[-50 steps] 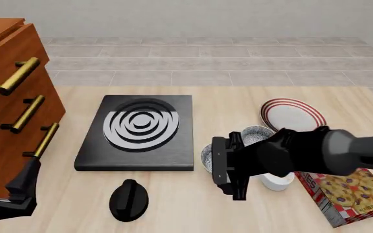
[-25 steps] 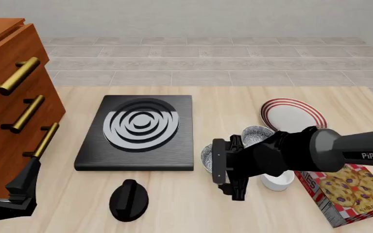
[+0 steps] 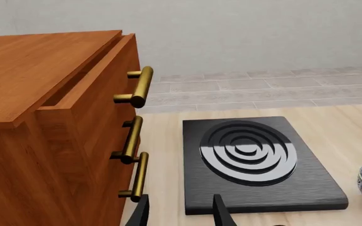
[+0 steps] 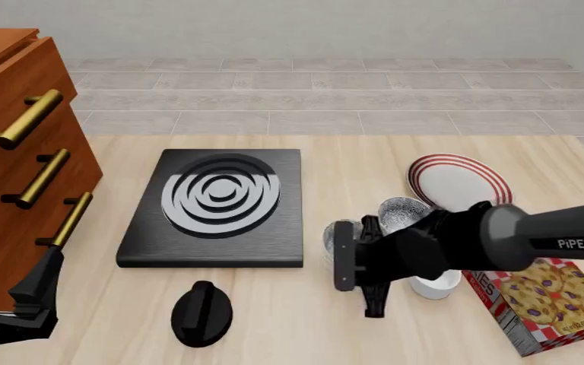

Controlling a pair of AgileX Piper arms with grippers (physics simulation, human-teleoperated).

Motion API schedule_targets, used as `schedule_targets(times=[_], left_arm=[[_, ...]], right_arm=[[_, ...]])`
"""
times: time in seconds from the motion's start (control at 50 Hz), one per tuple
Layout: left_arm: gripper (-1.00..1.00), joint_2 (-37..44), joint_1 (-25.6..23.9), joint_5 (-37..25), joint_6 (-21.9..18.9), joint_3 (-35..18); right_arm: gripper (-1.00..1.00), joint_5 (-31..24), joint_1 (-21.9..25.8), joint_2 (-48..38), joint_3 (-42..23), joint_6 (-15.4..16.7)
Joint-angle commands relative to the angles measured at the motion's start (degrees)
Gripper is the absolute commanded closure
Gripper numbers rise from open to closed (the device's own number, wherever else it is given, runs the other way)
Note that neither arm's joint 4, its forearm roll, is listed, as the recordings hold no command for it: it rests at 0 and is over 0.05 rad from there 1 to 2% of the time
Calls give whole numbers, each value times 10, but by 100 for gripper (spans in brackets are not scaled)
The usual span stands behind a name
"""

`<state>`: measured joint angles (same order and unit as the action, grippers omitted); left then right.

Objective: Pick the akita bowl from table center and place it on the plate.

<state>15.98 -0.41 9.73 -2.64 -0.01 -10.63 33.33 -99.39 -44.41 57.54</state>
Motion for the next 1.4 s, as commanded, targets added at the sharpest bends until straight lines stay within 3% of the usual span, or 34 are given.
schedule_targets(times=[0.02,0.36,0.7,0.74,0.82,0.94,1.16,1.2,1.3,1.4], left_arm=[[-100,3,-1,2,-1,0],[-100,12,-3,10,0,0],[-100,9,-4,7,1,0],[-100,9,-5,7,1,0],[-100,6,-5,4,1,0],[-100,6,-6,3,1,0],[-100,15,-6,10,1,0],[-100,17,-6,12,1,0],[-100,17,-6,12,2,0],[-100,17,-5,12,2,0]], right_arm=[[100,3,-4,15,9,17],[100,-25,4,57,6,32],[100,-118,-1,142,-39,48],[100,-128,-5,148,-50,47],[100,-165,-4,152,-113,14],[100,-199,-47,142,-175,18],[100,-251,-64,104,-269,-8],[100,-246,-81,101,-267,12],[100,-279,-114,69,-324,2],[100,-294,-159,48,-348,17]])
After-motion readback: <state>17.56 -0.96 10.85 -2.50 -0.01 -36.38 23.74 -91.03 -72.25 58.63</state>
